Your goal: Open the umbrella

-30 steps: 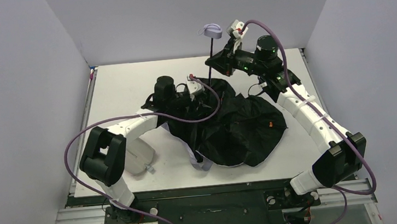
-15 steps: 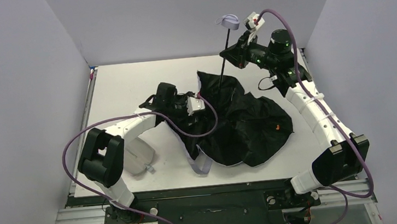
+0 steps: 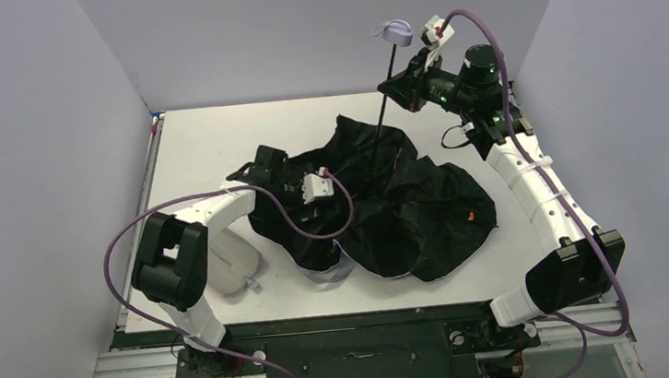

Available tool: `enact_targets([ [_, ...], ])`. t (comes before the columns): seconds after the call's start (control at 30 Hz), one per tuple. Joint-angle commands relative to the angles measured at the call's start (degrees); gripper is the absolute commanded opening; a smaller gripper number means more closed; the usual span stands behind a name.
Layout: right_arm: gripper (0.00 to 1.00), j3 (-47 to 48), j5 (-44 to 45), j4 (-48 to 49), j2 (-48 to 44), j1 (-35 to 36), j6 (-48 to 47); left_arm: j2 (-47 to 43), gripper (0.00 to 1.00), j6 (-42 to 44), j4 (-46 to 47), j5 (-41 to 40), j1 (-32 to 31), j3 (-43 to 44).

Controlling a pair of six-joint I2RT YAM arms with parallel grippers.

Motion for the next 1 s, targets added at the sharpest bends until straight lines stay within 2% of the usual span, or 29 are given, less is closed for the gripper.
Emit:
enact_targets([
  [0.0,0.00,2.6,0.2,3.4,-2.4,-0.3,-1.5,-1.3,0.79,-8.8,-0.7,6.2,5.8,6.1],
  [0.03,0.00,2.1,0.5,3.4,-2.6,0.1,-1.5,-2.0,0.79,-11.6,1.8,9.0,6.7,7.2],
  [0.1,0.00,0.4,1.3,4.1,-2.9,1.4,-1.6,-3.2,0.79,-22.4,8.1,11.9,6.8,9.6],
  [0.23,0.00,-1.1,3.7,5.4,-2.5,4.1,-1.3,-5.3,0.78,-34.6,22.9,17.0,5.2,10.6],
  [0.3,0.00,-1.1,4.6,5.9,-2.2,4.6,-1.1,-4.7,0.68,-36.5,24.1,20.2,3.8,12.7],
  [0.47,0.00,0.5,6.4,6.0,-1.4,4.8,-0.9,-0.2,0.48,-38.8,17.1,22.4,-1.1,18.6],
  [0.57,0.00,1.3,7.1,6.1,-1.1,4.8,-0.6,2.5,0.33,-38.7,12.8,22.6,-2.3,19.7],
  [0.83,0.00,3.0,6.2,7.8,-1.2,4.3,1.7,6.8,0.19,-35.6,7.6,18.9,-2.9,15.1],
  [0.97,0.00,4.1,5.9,8.2,-1.0,3.3,2.0,5.9,0.17,-34.0,6.0,18.7,-3.0,10.4],
])
